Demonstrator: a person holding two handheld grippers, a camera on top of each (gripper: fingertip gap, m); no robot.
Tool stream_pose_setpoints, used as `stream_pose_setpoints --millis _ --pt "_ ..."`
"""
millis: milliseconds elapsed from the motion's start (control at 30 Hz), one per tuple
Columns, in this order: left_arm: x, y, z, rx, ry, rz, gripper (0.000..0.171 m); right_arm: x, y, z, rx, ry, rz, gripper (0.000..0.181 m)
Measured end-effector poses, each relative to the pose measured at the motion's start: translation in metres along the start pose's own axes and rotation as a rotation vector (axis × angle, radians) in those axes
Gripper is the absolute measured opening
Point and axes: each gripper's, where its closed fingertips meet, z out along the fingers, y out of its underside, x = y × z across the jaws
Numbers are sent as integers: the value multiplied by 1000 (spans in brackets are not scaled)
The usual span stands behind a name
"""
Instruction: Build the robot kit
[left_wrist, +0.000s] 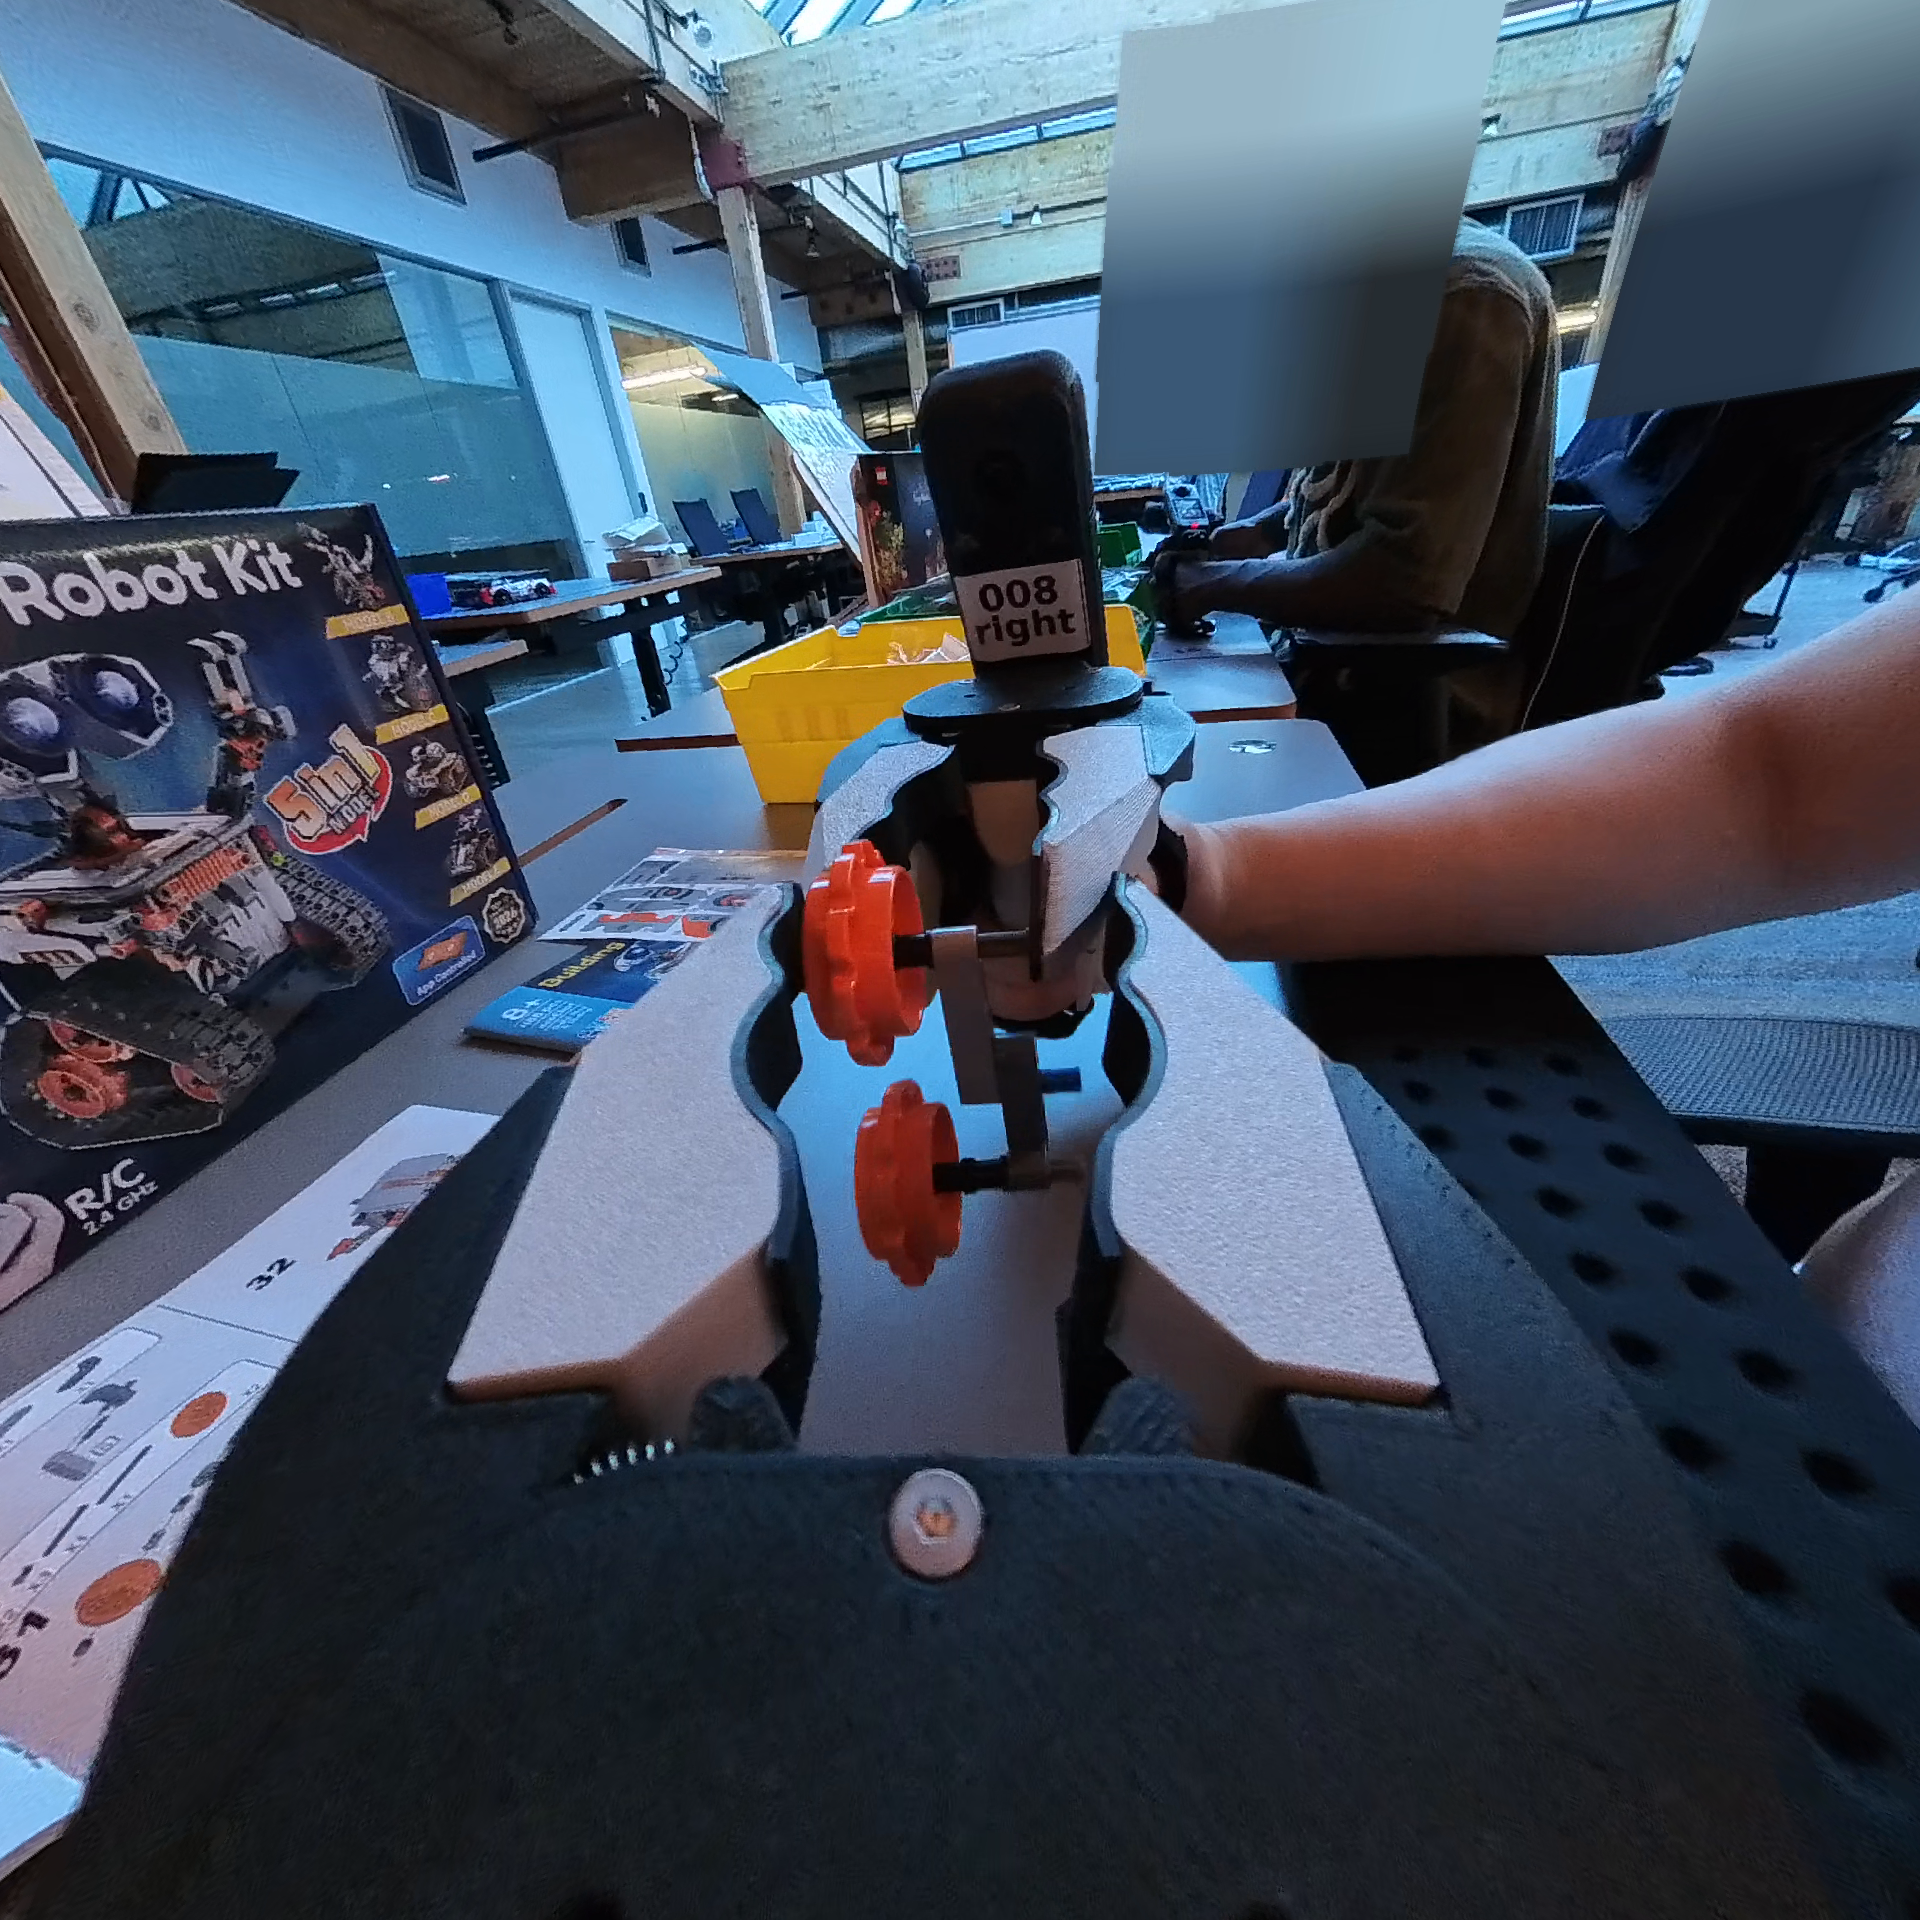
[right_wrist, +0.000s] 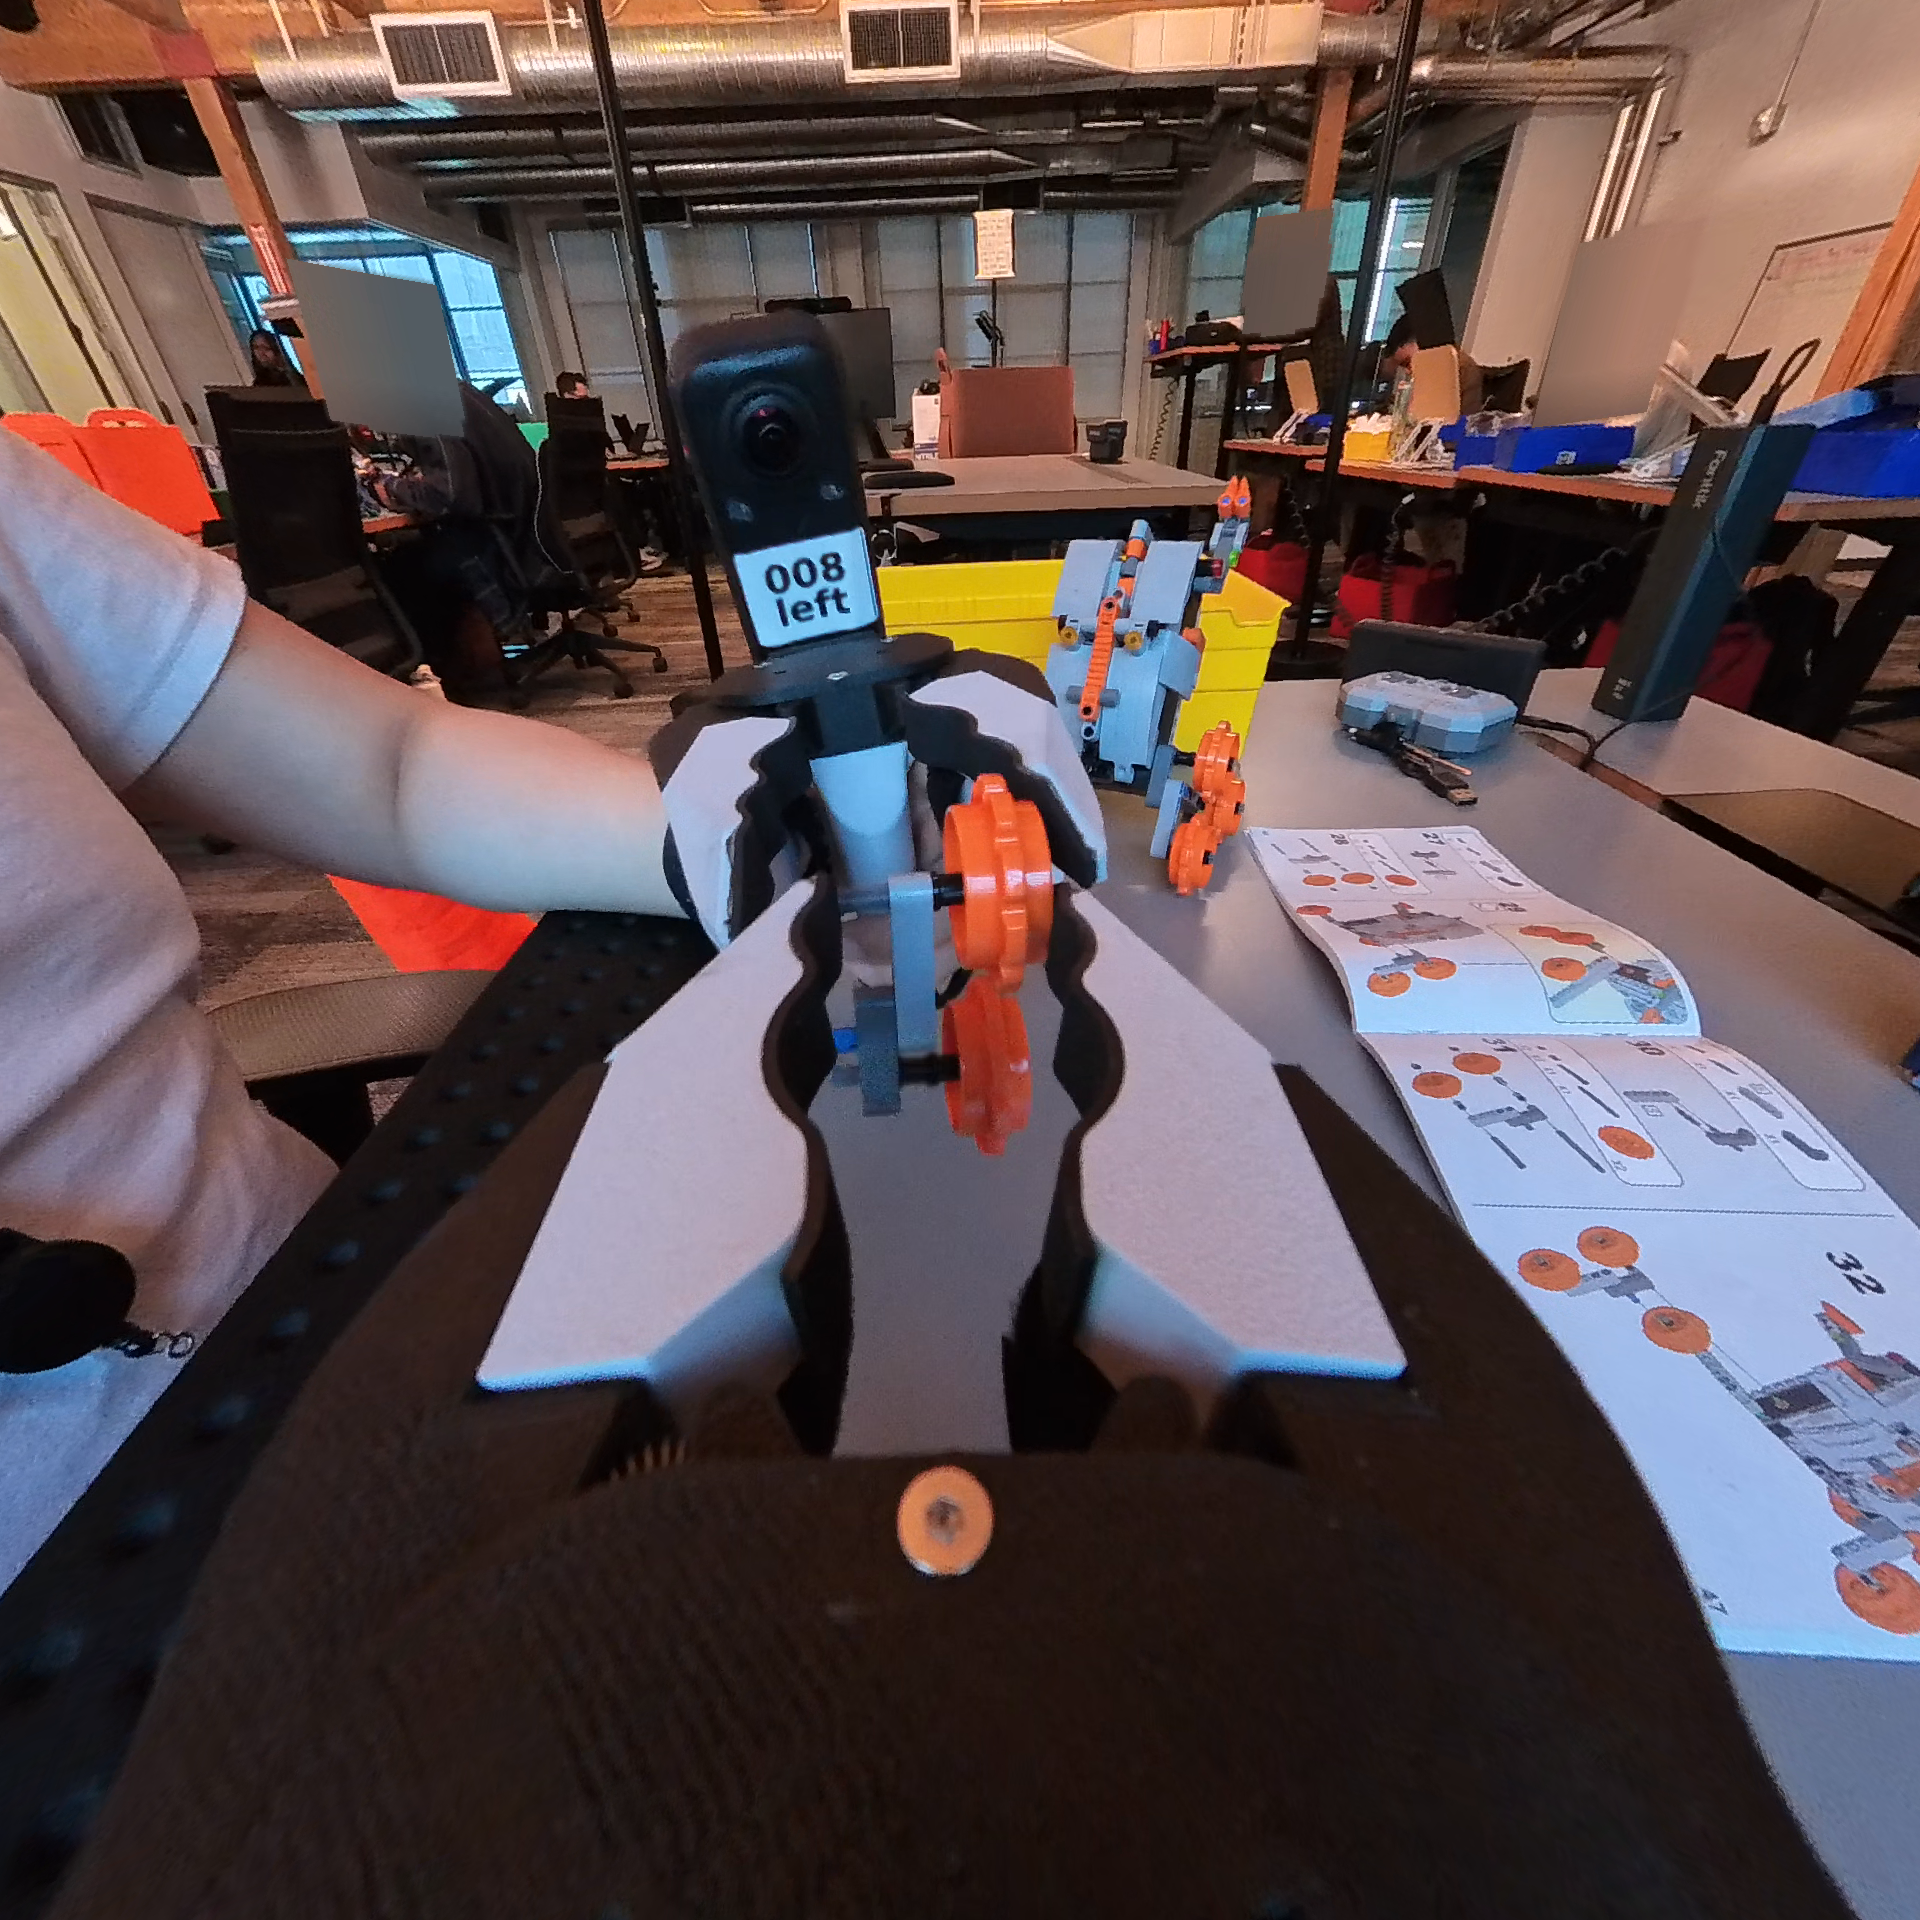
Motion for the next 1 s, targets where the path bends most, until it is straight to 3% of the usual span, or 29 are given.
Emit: stream_pose_setpoints --millis 1000 --pt "1 1 1 5 1 -87 54 -1 1 -1 -12 -13 35 39"
